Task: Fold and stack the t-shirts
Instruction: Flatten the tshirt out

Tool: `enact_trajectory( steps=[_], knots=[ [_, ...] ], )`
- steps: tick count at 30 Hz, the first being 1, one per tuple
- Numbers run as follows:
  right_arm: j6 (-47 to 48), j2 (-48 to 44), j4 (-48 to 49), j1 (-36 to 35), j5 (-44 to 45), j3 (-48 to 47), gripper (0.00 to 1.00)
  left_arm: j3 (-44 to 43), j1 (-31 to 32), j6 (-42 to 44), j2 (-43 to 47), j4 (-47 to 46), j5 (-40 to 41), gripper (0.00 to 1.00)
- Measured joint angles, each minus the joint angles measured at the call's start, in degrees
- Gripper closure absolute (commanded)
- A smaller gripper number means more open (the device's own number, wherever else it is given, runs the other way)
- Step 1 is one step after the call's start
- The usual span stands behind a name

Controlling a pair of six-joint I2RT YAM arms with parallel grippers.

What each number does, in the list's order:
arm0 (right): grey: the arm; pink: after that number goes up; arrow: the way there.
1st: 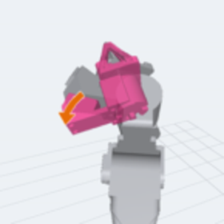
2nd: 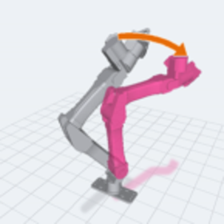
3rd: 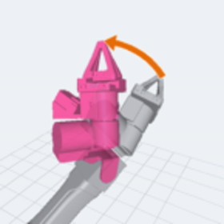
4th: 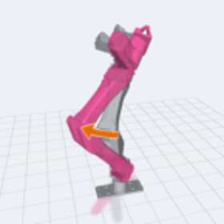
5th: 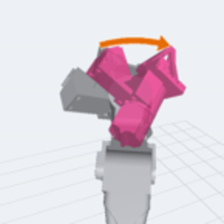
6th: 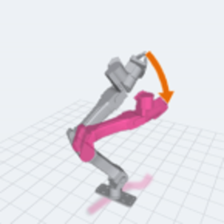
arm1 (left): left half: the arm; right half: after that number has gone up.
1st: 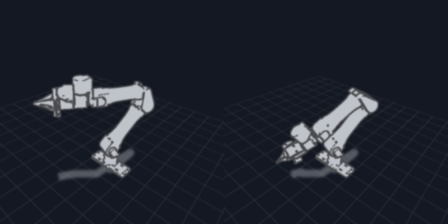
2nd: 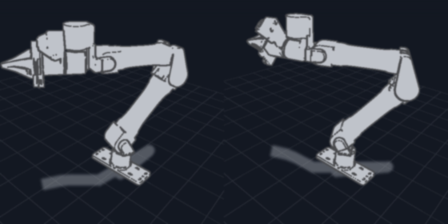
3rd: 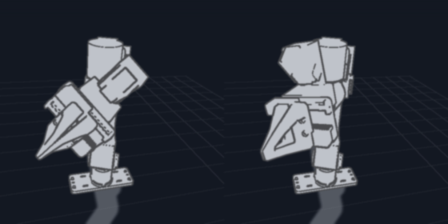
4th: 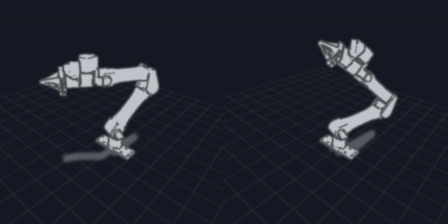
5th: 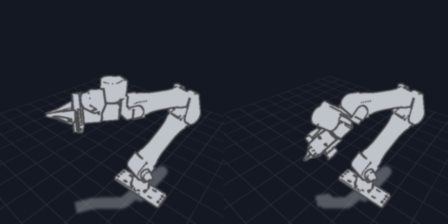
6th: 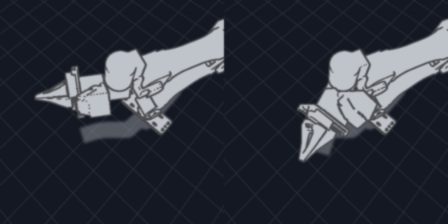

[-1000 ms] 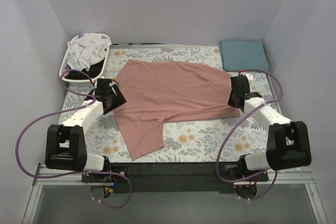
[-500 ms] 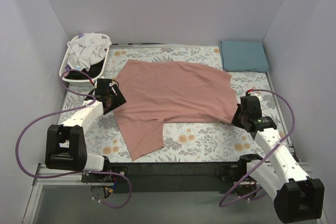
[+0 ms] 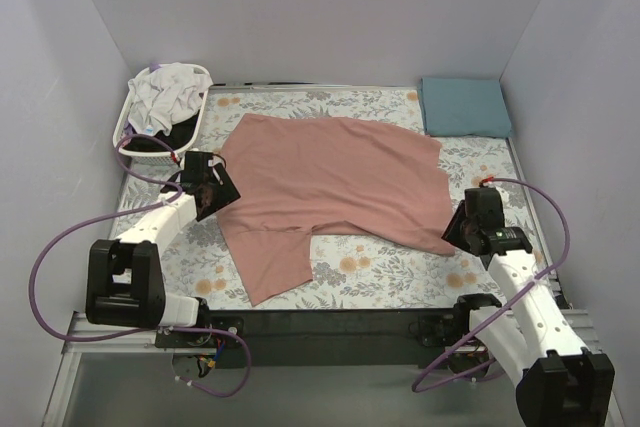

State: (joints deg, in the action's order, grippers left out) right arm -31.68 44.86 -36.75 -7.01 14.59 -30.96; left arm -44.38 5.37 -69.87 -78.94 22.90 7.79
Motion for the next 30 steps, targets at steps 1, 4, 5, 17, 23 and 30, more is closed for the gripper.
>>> enact_trajectory(
  steps=[1,4,5,17,23,30],
  knots=[
    [0.96,1.03,0.74,0.02,-1.36,-0.04,0.55,0.22,0.00,-0.04,0.35,0.42,-0.22,0.29],
    [3.61,4.63,3.65,0.02,-6.03,-0.66,0.54,1.40,0.02,-0.57,2.67,1.75,-1.31,0.29],
    [4.31,5.97,4.98,0.02,-7.41,-0.94,0.54,1.97,0.00,-0.98,3.96,2.16,-1.86,0.29],
    [5.70,14.88,14.32,0.02,-14.67,-1.14,0.55,4.68,0.07,-6.38,13.25,7.17,-7.52,0.34],
    [6.49,15.34,18.29,-0.31,-22.67,1.14,0.57,4.68,3.87,-10.05,12.17,7.10,-10.21,0.36],
    [6.86,15.50,21.51,-2.05,-25.97,1.99,0.56,5.40,12.79,-13.60,8.83,6.60,-10.38,0.36]
  ],
)
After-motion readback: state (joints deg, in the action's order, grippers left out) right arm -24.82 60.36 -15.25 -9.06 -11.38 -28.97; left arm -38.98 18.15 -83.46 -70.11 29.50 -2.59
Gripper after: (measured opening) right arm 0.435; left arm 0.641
